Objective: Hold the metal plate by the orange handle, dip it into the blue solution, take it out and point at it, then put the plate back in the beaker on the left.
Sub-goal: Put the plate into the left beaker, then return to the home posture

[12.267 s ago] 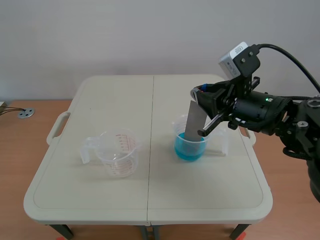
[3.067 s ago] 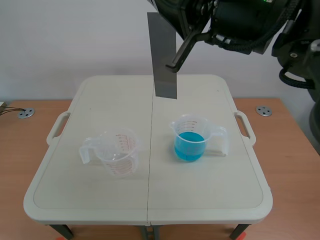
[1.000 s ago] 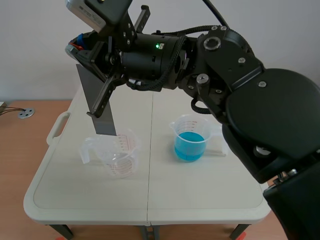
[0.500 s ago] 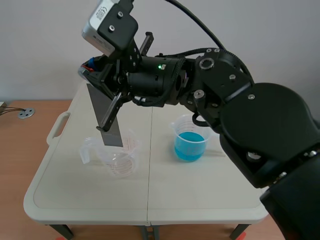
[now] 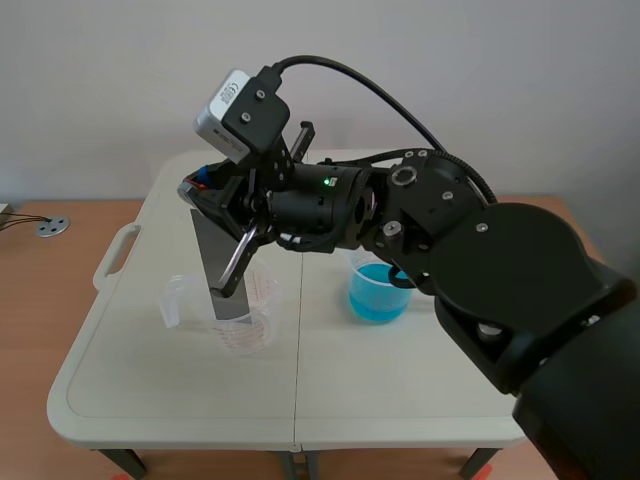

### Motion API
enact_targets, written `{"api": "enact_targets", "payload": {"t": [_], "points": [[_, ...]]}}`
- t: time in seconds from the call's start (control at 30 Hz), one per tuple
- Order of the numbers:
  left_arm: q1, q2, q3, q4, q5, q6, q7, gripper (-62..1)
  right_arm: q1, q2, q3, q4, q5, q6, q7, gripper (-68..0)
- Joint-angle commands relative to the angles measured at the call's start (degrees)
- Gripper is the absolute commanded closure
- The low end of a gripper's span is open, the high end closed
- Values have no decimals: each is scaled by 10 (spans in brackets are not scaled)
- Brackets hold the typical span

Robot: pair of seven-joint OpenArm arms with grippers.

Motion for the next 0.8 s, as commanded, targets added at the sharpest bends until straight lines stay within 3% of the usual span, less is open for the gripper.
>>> {"api": "enact_targets", "payload": {"t": [0.0,0.2,0.43,0.77], "points": [[2,5,2,7,-2,1,-4,-28,16,-10,0,2,8,0,13,-13],[2,5,2,7,-2,0,-3,-28,16,-16,0,-23,8,17,16,-13],[2,4,2,7,-2,0,0,-28,16,-15,-3,-39,6,17,12,-14],[2,4,2,7,-2,-1,0,-28,16,-14,-3,-39,-9,17,4,-198]]}}
